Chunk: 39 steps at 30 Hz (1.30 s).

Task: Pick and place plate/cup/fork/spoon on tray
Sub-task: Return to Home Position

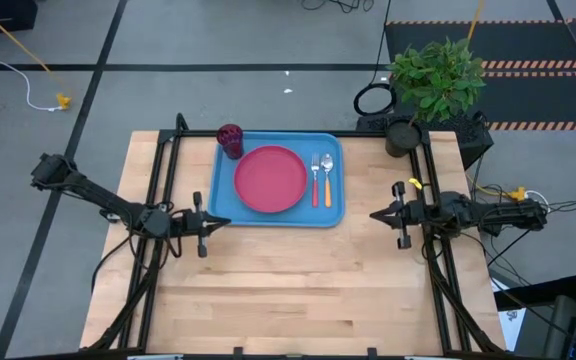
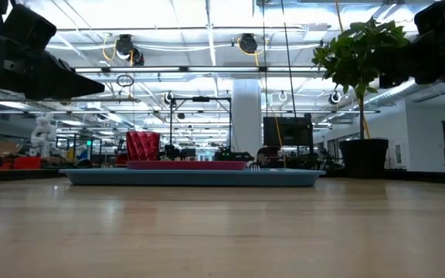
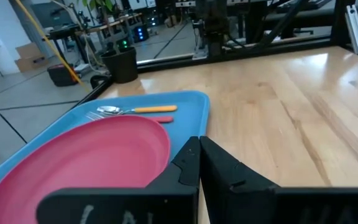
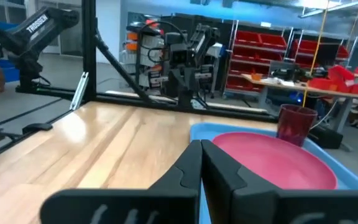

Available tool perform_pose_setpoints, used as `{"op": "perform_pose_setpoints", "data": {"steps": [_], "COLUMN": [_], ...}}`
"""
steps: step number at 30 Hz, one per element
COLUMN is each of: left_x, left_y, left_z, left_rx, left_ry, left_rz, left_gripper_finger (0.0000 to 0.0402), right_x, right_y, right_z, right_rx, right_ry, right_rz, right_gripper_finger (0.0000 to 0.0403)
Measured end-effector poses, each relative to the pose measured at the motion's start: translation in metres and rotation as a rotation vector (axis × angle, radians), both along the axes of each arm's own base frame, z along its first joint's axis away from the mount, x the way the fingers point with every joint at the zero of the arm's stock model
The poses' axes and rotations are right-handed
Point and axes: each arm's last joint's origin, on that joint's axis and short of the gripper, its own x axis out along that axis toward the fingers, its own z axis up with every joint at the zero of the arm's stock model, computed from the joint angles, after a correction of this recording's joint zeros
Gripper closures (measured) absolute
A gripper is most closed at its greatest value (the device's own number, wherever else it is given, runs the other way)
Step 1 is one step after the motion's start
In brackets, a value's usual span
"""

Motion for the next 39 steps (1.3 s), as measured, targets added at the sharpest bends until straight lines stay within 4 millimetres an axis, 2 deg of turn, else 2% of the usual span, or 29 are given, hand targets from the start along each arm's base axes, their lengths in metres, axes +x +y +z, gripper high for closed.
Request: {"op": "perform_pose_setpoints", "data": {"steps": [14,19,23,28,33,39], "left_x": [0.0,0.001,0.002,0.006,0.008,0.007], "left_y": [0.001,0.004,0.011,0.022,0.035,0.04], "left_z": [0.004,0.003,0.001,0.003,0.003,0.006], "left_rx": [-0.012,0.018,0.031,0.026,0.008,0.034], "left_ry": [-0.037,-0.023,0.0,-0.012,-0.014,-0.035], "left_rz": [0.004,0.024,0.063,0.018,0.024,0.026], "left_gripper_finger": [0.0389,0.0398,0.0389,0.0398,0.0389,0.0397], "right_x": [0.0,0.0,0.0,0.0,0.0,0.0], "right_y": [0.001,0.001,0.001,0.001,0.001,0.001], "right_z": [-0.003,-0.002,-0.001,-0.001,-0.001,-0.001], "right_rx": [0.021,0.022,0.022,0.022,0.022,0.022], "right_ry": [0.031,0.018,0.015,0.011,0.008,0.008], "right_rz": [0.031,0.029,0.029,0.03,0.03,0.03], "right_gripper_finger": [0.0403,0.0403,0.0403,0.0403,0.0403,0.0403]}}
